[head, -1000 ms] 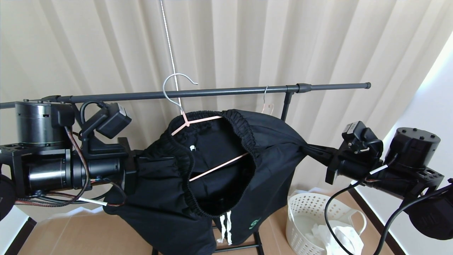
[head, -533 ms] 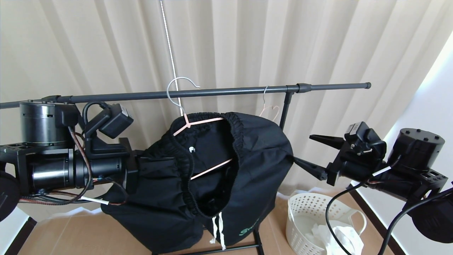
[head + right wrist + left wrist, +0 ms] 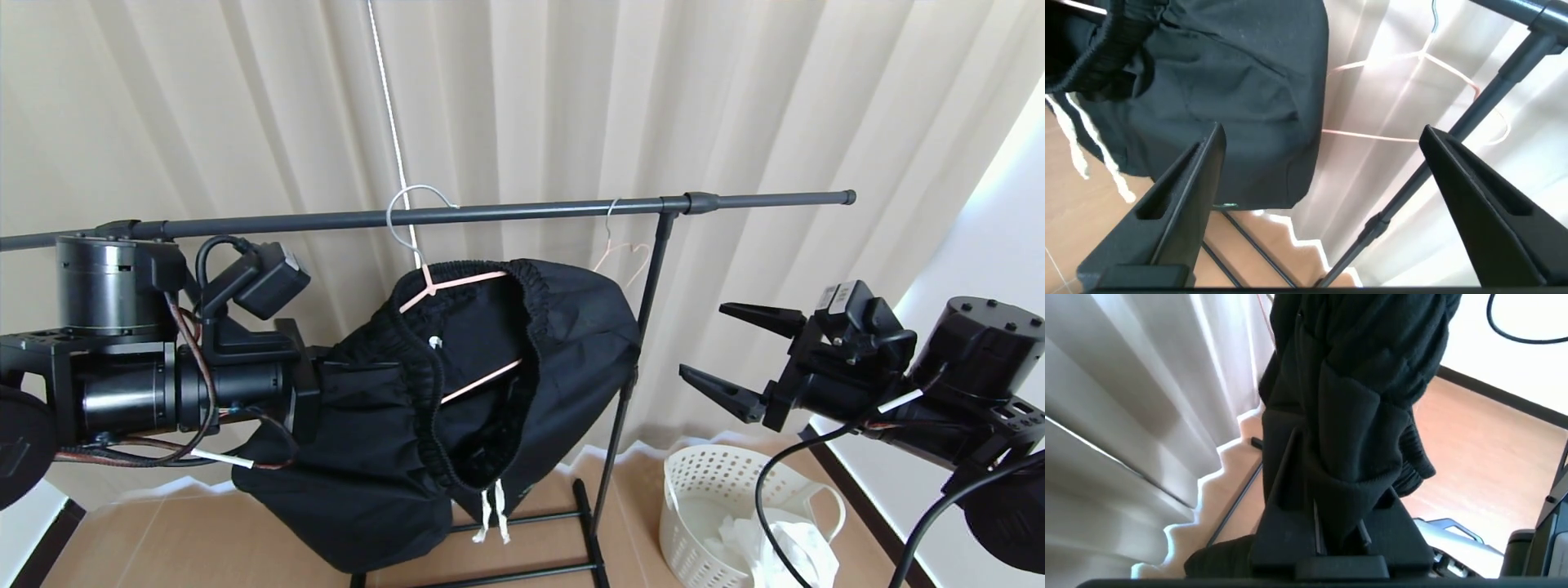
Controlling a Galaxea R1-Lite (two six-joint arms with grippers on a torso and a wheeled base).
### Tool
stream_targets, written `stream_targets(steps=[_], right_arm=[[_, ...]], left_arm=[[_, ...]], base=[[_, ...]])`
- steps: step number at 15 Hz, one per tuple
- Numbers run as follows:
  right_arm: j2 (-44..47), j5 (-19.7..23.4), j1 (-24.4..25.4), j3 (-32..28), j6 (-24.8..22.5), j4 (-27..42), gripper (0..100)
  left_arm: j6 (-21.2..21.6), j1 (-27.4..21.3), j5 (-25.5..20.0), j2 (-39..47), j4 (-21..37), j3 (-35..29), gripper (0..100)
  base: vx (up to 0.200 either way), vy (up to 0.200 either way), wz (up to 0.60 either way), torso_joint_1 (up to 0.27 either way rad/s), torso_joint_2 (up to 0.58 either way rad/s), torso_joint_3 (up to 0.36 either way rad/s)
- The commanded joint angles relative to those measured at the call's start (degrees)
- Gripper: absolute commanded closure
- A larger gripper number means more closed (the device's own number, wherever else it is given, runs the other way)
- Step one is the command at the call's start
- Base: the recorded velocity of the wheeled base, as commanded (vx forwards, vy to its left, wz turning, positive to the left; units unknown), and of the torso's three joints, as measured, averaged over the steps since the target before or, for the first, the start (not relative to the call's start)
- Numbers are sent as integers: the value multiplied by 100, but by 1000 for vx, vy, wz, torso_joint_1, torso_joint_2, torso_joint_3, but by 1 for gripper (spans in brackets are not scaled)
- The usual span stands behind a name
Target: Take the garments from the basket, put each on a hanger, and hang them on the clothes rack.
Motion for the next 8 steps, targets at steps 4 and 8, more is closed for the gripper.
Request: stream_targets(steps=[4, 8], right_arm=[[20, -17, 9, -25, -2, 1, 0], [46, -131, 27, -34, -10, 1, 0]], left_arm=[[392, -34, 181, 194, 43, 92, 100], [1174, -201, 1218, 651, 43, 259, 100]], base=[[0, 0, 0, 0, 0, 0], [0, 0, 0, 0, 0, 0]])
